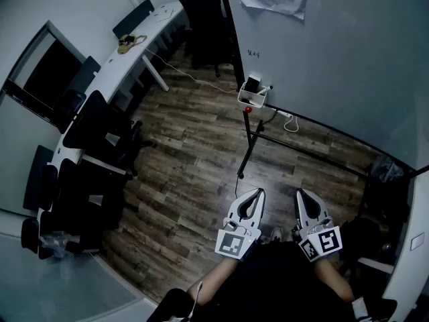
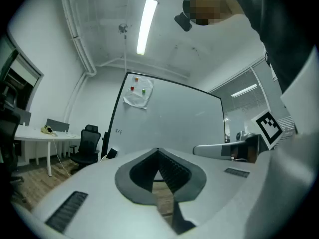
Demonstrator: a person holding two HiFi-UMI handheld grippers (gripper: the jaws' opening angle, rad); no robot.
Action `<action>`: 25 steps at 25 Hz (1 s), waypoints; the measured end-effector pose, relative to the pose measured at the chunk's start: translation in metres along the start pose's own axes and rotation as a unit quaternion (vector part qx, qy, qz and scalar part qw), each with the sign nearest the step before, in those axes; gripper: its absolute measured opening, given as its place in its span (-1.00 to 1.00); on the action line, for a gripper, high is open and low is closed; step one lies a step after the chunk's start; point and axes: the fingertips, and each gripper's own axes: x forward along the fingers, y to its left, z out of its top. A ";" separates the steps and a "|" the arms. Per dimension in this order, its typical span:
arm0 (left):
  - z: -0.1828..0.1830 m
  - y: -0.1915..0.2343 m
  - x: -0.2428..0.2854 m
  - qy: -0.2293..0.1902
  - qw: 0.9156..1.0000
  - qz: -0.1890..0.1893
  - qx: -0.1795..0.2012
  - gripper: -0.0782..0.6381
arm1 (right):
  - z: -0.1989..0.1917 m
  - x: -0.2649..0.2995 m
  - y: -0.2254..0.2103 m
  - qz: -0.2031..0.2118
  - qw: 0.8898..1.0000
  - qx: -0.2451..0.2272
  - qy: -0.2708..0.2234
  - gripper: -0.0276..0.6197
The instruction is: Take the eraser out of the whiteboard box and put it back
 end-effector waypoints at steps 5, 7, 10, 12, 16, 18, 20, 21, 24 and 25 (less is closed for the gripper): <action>0.002 0.000 -0.005 0.000 1.000 0.000 -0.001 -0.76 | -0.001 -0.001 0.007 0.000 1.000 -0.002 0.001 -0.89; 0.002 0.002 -0.006 0.000 1.000 -0.001 -0.001 -0.76 | -0.002 0.000 0.008 0.000 1.000 -0.002 0.002 -0.89; 0.001 0.003 -0.006 0.000 1.000 -0.002 -0.003 -0.76 | -0.004 0.000 0.008 -0.001 1.000 -0.002 0.003 -0.89; 0.000 0.003 -0.007 0.001 1.000 -0.002 -0.005 -0.76 | -0.005 0.000 0.009 -0.001 1.000 0.000 0.004 -0.89; 0.000 0.007 -0.010 0.002 1.000 -0.001 -0.008 -0.76 | -0.005 0.001 0.013 0.000 1.000 0.005 0.003 -0.89; 0.001 0.010 -0.014 0.000 1.000 0.000 -0.011 -0.76 | -0.005 0.002 0.017 -0.002 1.000 0.005 0.000 -0.89; 0.004 0.015 -0.017 -0.002 1.000 0.001 -0.016 -0.76 | -0.005 0.004 0.020 -0.006 1.000 0.006 -0.001 -0.89; 0.005 0.018 -0.019 -0.003 1.000 0.001 -0.018 -0.76 | -0.005 0.005 0.022 -0.008 1.000 0.005 0.000 -0.89; 0.006 0.028 -0.024 -0.003 1.000 0.001 -0.022 -0.76 | -0.008 0.011 0.028 -0.015 1.000 0.005 0.004 -0.89; 0.006 0.032 -0.026 -0.001 1.000 0.000 -0.020 -0.76 | -0.009 0.013 0.031 -0.018 1.000 0.005 0.004 -0.89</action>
